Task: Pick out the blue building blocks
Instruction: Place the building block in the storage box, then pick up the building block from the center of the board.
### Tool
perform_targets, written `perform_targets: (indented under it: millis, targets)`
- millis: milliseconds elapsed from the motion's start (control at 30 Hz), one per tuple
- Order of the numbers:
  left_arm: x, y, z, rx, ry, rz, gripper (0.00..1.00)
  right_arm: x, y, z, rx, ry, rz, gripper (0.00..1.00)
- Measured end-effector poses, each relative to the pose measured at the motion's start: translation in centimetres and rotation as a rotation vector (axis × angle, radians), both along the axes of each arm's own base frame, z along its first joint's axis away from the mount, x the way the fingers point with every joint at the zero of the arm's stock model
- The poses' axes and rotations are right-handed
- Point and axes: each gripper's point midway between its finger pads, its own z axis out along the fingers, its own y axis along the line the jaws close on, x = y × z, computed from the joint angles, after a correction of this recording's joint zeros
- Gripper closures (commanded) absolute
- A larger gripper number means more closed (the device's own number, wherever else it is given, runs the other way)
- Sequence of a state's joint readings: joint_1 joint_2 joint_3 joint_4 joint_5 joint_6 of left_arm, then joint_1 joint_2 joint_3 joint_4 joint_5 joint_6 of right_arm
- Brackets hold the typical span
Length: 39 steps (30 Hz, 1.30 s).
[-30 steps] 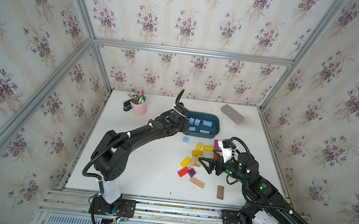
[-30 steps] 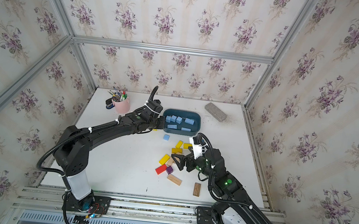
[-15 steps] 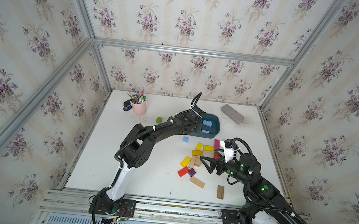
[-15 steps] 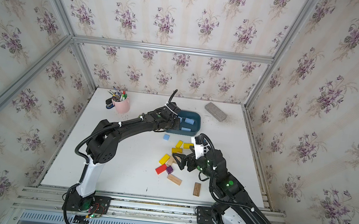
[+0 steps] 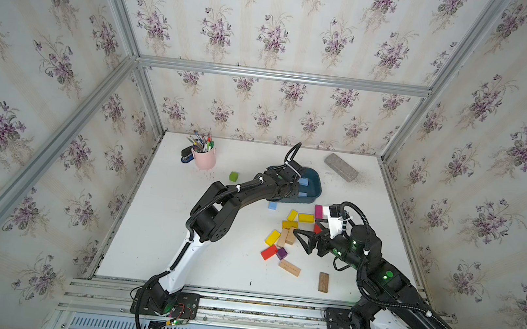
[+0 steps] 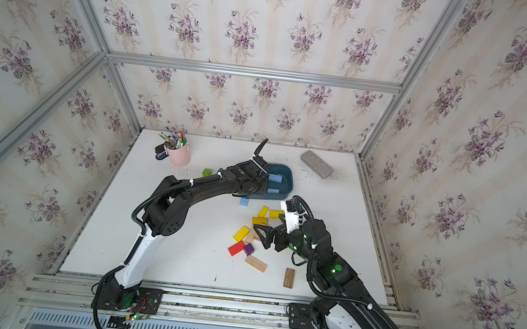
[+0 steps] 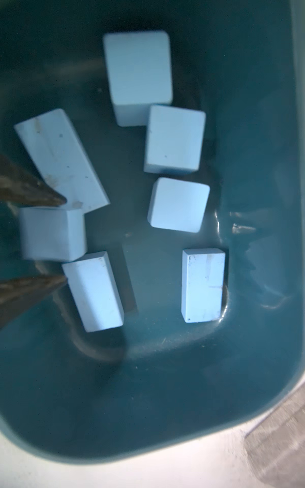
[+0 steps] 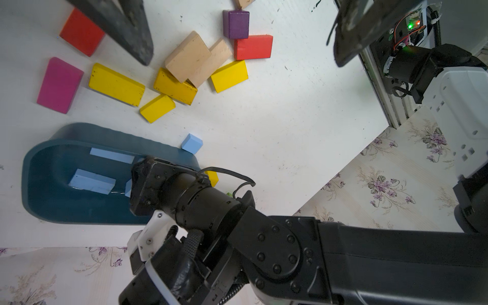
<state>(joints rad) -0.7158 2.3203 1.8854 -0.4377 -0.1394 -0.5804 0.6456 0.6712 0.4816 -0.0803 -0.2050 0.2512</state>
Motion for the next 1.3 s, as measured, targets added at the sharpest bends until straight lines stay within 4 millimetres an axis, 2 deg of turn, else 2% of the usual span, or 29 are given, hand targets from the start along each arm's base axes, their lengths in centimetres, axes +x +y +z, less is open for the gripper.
perform_targets:
  millis: [67,167,233,433,533,600,767,933,1300]
  targets:
    - [-0.1,0.0,0.0,0.003,0.003,-0.003,0.29,0.1,0.0,-0.2,-0.005,0.006,0.0,0.0]
    - [-0.1,0.0,0.6,0.001,-0.001,-0.005,0.23,0.1,0.1,-0.3,-0.006,0.009,0.0,0.0]
    - [-0.2,0.1,1.6,0.001,-0.011,-0.015,0.21,0.1,0.1,-0.3,-0.006,0.008,0.0,0.0]
    - [-1.8,1.6,7.5,-0.029,-0.087,-0.028,0.16,0.1,0.0,-0.3,-0.007,0.007,-0.003,0.0]
    - [-3.5,3.1,8.9,-0.011,-0.107,-0.023,0.14,0.1,0.0,-0.3,-0.007,0.007,-0.003,0.0]
    - [-4.8,4.1,9.2,0.009,-0.111,-0.02,0.13,0.1,0.0,-0.3,-0.007,0.007,-0.003,0.0]
    - [-8.4,6.1,7.6,0.068,-0.099,-0.016,0.13,0.1,0.0,-0.3,-0.007,0.008,-0.002,0.0]
    - [-10.2,6.7,4.8,0.1,-0.074,0.005,0.12,0.0,0.1,-0.4,-0.005,0.011,0.005,0.0]
    - [-9.2,5.0,0.3,0.115,-0.049,0.043,0.14,-0.4,0.0,0.0,0.007,-0.001,0.012,0.0]
